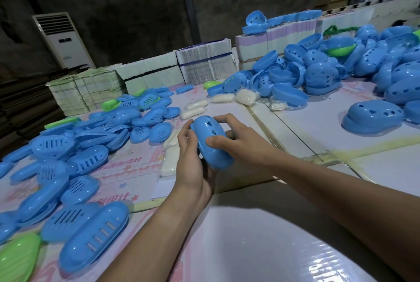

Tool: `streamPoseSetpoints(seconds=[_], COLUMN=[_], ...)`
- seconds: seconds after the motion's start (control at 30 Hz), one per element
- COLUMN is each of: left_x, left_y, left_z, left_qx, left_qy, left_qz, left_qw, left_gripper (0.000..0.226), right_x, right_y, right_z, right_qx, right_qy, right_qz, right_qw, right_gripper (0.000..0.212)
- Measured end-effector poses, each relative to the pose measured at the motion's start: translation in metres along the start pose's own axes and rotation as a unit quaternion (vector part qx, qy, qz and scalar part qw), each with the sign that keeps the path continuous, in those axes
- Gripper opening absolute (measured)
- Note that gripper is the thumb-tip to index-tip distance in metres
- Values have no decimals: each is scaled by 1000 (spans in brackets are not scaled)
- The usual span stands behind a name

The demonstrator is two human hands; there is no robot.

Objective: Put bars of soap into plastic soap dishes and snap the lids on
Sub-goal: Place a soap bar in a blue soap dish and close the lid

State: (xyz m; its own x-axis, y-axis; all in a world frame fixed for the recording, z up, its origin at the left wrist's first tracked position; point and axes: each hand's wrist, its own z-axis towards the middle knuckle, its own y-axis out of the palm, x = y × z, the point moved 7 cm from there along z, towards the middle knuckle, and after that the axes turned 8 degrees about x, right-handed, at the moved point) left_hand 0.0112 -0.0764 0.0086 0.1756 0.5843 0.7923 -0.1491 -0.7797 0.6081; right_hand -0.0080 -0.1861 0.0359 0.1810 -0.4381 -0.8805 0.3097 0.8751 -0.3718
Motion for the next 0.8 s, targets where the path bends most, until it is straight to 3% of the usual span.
streamPoseSetpoints(seconds=[0.13, 0.33, 0.8], left_x=[-1, -1, 5], left_y=[-1, -3, -2], left_z=[2, 2, 1], left_qx=[2, -6, -14], left_qy=[3, 15, 18], left_qz=[34, 90, 67], left_qw=[999, 996, 997], left_gripper=[18, 17, 19], right_x=[3, 7, 1], right_y=[-1, -4, 2], right_z=[1, 3, 3], right_qx=[-7, -32, -77], right_qy=[11, 16, -27], right_qz=[24, 58, 88], right_qw=[1000, 998, 993], right_gripper=[53, 39, 47])
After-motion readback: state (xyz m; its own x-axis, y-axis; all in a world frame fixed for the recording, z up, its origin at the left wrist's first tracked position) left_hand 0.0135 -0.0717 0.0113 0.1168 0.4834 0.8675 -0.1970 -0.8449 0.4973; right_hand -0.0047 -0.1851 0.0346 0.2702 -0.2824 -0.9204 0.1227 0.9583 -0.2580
